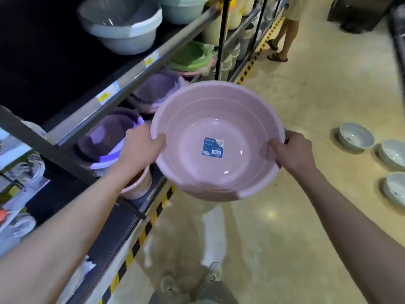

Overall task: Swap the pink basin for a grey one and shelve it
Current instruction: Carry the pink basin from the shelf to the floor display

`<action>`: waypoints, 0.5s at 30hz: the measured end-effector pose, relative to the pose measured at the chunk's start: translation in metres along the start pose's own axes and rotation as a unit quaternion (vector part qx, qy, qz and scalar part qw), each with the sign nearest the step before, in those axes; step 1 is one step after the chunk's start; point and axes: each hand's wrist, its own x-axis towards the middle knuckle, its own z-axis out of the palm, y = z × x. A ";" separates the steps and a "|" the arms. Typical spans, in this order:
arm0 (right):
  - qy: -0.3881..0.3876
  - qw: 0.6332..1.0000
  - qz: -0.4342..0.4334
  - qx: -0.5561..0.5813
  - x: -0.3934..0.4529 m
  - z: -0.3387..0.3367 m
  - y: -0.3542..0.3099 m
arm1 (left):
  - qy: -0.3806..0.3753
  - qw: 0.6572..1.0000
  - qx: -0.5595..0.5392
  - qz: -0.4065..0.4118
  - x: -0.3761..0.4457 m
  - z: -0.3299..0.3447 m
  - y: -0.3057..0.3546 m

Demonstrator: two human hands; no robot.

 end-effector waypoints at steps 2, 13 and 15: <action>0.004 1.000 0.012 0.014 -0.001 -0.015 0.005 | -0.015 1.000 0.006 -0.007 -0.002 -0.002 0.016; 0.027 0.999 0.008 0.024 0.060 -0.055 0.040 | -0.012 0.999 -0.004 0.049 0.029 0.038 0.082; 0.032 0.999 0.012 0.020 0.077 -0.055 0.046 | -0.017 0.998 -0.001 0.053 0.046 0.049 0.088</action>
